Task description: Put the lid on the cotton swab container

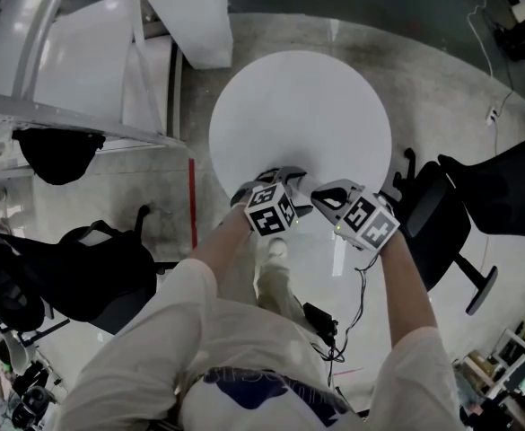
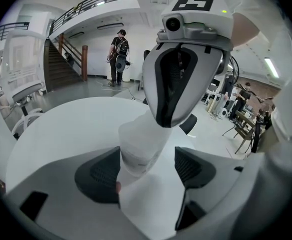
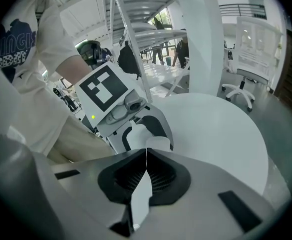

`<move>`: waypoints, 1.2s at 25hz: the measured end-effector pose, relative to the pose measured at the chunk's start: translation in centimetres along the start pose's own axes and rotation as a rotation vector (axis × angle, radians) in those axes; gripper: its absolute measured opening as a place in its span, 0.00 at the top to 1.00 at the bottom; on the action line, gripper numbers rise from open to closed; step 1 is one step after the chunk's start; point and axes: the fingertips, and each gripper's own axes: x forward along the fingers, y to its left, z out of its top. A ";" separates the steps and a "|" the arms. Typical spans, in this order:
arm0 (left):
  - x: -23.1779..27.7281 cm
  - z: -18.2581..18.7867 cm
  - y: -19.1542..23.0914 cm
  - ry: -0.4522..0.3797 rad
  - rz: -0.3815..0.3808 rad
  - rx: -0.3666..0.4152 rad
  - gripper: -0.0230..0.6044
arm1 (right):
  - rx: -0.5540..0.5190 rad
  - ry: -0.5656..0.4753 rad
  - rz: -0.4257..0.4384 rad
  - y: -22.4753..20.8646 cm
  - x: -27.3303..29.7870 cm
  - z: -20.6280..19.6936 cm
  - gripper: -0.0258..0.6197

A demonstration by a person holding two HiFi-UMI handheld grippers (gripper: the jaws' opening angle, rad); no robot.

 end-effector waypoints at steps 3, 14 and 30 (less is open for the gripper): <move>0.1 -0.1 0.0 0.001 0.000 -0.002 0.43 | 0.003 0.006 0.001 0.0 0.1 -0.1 0.94; 0.2 0.1 0.0 -0.005 0.002 0.002 0.43 | 0.009 0.026 0.001 0.0 0.3 -0.2 0.94; -3.3 2.7 1.7 -0.108 0.088 -0.009 0.43 | 0.297 -0.399 -0.244 -4.8 -5.3 2.4 0.92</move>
